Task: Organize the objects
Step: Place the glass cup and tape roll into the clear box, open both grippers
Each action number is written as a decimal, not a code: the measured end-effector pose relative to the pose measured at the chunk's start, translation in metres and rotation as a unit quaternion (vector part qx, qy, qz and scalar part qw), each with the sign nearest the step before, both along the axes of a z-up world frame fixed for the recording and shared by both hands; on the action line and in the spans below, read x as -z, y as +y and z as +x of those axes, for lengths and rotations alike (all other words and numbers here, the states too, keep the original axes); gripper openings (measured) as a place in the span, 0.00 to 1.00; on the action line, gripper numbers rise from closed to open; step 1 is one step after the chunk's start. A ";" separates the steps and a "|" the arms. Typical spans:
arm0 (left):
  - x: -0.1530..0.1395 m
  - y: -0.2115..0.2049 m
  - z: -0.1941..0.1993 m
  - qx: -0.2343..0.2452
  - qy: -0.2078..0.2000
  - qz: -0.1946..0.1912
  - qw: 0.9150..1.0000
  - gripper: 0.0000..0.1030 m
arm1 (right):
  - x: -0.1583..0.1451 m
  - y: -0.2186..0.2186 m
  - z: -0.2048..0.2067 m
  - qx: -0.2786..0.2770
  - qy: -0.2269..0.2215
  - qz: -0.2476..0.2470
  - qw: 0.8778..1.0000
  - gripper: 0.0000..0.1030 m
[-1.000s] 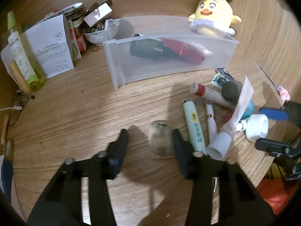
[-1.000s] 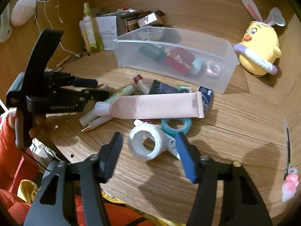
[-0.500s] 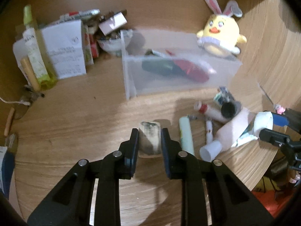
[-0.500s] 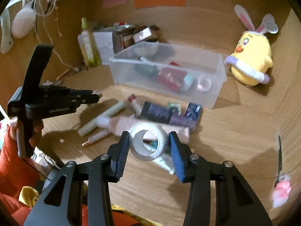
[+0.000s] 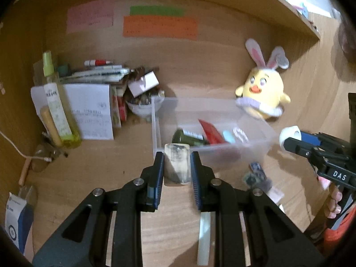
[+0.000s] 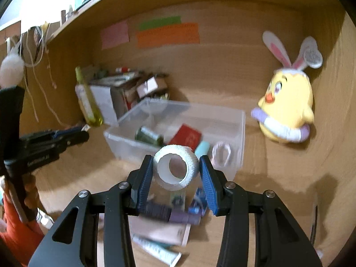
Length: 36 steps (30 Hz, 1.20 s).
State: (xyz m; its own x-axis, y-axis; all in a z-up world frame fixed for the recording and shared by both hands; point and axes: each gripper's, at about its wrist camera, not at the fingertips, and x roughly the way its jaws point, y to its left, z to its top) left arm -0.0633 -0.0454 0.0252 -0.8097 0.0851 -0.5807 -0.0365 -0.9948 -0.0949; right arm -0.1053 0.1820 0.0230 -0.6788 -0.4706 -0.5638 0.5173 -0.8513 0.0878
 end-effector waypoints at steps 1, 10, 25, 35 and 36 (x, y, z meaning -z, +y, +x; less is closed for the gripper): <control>-0.003 0.000 -0.003 -0.002 0.004 0.000 1.000 0.22 | -0.004 -0.001 -0.005 0.000 0.004 -0.003 1.000 0.38; -0.010 0.004 -0.040 -0.002 -0.002 0.003 1.000 0.22 | -0.019 -0.020 -0.046 0.006 0.020 0.011 1.000 0.38; 0.031 0.018 -0.099 0.018 -0.075 0.004 0.997 0.22 | 0.041 -0.038 -0.116 0.004 -0.089 0.057 0.994 0.38; 0.038 0.024 -0.104 0.028 -0.087 -0.001 0.996 0.23 | 0.054 -0.046 -0.127 0.005 -0.101 0.085 0.991 0.38; 0.037 0.025 -0.103 0.029 -0.086 -0.001 0.996 0.25 | 0.054 -0.045 -0.127 0.006 -0.102 0.086 0.991 0.38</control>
